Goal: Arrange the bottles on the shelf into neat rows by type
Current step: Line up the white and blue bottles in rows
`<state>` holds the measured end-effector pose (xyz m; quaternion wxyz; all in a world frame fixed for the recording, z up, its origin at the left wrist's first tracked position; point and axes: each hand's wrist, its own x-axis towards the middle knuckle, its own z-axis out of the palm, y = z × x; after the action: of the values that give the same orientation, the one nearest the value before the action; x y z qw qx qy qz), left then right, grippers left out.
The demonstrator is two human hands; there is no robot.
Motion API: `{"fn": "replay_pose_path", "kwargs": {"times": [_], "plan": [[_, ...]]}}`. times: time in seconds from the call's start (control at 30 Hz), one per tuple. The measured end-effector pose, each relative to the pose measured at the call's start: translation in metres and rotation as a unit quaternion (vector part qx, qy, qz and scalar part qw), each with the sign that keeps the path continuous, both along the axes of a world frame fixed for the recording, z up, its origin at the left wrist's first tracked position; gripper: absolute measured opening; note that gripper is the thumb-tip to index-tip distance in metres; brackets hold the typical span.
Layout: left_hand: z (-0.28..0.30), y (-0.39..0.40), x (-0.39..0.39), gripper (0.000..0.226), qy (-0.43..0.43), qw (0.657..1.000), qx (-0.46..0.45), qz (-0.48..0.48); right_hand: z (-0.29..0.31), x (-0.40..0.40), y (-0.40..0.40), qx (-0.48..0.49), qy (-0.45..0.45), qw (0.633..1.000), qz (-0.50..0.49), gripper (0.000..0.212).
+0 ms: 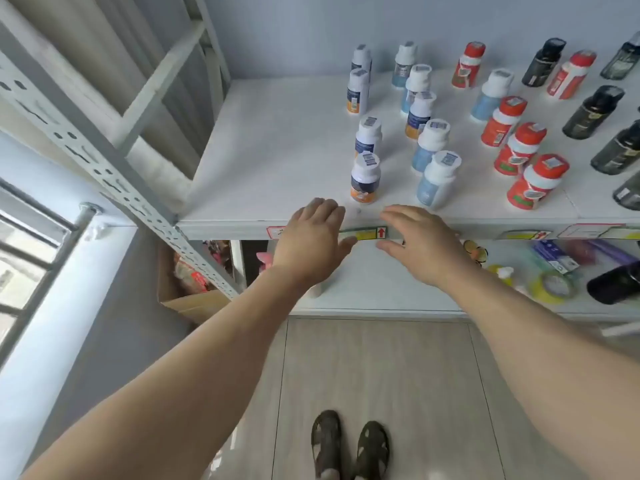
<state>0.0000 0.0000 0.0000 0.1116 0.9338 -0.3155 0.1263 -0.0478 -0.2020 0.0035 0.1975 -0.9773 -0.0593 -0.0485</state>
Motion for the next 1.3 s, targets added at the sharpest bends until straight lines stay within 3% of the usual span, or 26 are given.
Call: {"fn": "replay_pose_path", "kwargs": {"times": [0.2, 0.4, 0.73, 0.87, 1.0, 1.13, 1.23, 1.3], "plan": [[-0.035, -0.004, 0.029, 0.050, 0.029, 0.999, -0.037, 0.014, -0.037, 0.027, -0.008, -0.009, -0.062, 0.998, -0.018, 0.042], [-0.054, -0.003, 0.033, 0.036, -0.051, 0.994, -0.092, 0.010, -0.050, 0.036, -0.011, 0.013, -0.133, 0.990, -0.040, 0.030], [-0.056, -0.005, 0.034, 0.029, -0.057, 0.992, -0.110, 0.025, -0.050, 0.037, -0.010, 0.014, -0.121, 0.991, -0.046, 0.030], [-0.048, -0.010, 0.031, 0.033, 0.011, 0.991, -0.121, 0.050, -0.034, 0.038, -0.005, 0.045, -0.048, 0.996, -0.064, 0.039], [-0.033, -0.016, 0.033, 0.044, 0.128, 0.975, -0.156, 0.097, -0.004, 0.049, -0.001, 0.182, -0.023, 0.974, -0.134, 0.057], [-0.022, -0.023, 0.043, 0.060, 0.214, 0.951, -0.179, 0.134, 0.020, 0.075, 0.005, 0.284, -0.011, 0.950, -0.133, 0.066], [-0.015, -0.028, 0.055, 0.062, 0.263, 0.943, -0.165, 0.119, 0.028, 0.091, 0.009, 0.312, 0.042, 0.944, -0.104, 0.060], [-0.010, -0.030, 0.063, 0.050, 0.281, 0.941, -0.165, 0.097, 0.027, 0.098, 0.009, 0.323, 0.077, 0.939, -0.091, 0.055]]}}
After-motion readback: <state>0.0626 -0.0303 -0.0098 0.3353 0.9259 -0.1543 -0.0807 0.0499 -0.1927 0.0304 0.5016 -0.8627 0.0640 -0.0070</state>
